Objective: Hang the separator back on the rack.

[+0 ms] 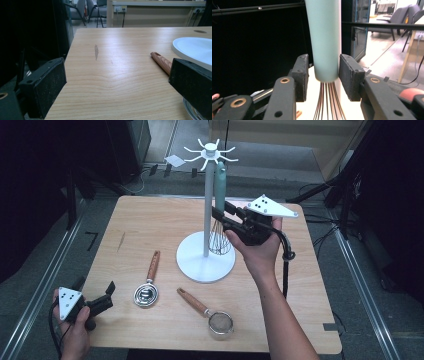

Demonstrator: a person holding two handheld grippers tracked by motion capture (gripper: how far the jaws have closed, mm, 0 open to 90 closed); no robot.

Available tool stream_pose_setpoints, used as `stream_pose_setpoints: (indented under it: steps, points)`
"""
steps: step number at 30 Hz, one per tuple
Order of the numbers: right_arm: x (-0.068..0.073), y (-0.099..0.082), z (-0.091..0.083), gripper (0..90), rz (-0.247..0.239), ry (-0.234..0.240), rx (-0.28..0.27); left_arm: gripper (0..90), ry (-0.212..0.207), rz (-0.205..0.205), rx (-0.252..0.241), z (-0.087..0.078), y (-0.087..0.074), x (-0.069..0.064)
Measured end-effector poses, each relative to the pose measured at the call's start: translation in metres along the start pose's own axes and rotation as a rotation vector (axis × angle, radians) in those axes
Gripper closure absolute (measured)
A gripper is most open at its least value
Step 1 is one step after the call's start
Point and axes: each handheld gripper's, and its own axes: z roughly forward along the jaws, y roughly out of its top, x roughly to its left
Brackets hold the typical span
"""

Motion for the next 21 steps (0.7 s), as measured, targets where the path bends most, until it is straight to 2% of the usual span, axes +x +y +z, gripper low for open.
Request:
stream_pose_setpoints:
  steps: [6, 13, 16, 17, 19, 20, 21]
  points:
    - [-0.003, 0.001, -0.003, 64.2, 0.01, -0.015, -0.006, 1.4, -0.002, -0.002, -0.003, 0.0, 0.0, 0.0]
    - [-0.006, 0.005, -0.01, 81.2, 0.022, -0.031, -0.049, 1.4, -0.001, 0.004, 0.0, 0.0, 0.0, 0.0]
    - [-0.006, 0.007, -0.01, 90.0, 0.018, -0.063, -0.061, 1.4, 0.0, 0.003, -0.001, 0.0, 0.0, 0.0]
    - [-0.006, 0.007, -0.01, 90.0, 0.018, -0.063, -0.061, 1.4, 0.0, 0.003, -0.001, 0.0, 0.0, 0.0]
    - [-0.005, 0.01, -0.008, 90.0, -0.028, -0.107, -0.083, 1.4, 0.0, 0.005, -0.001, 0.0, 0.0, 0.0]
    - [-0.005, 0.01, -0.008, 90.0, -0.028, -0.107, -0.083, 1.4, 0.0, 0.005, -0.001, 0.0, 0.0, 0.0]
    - [-0.004, 0.01, -0.006, 90.0, -0.054, -0.129, -0.101, 1.4, -0.001, 0.005, -0.002, 0.0, 0.0, 0.0]
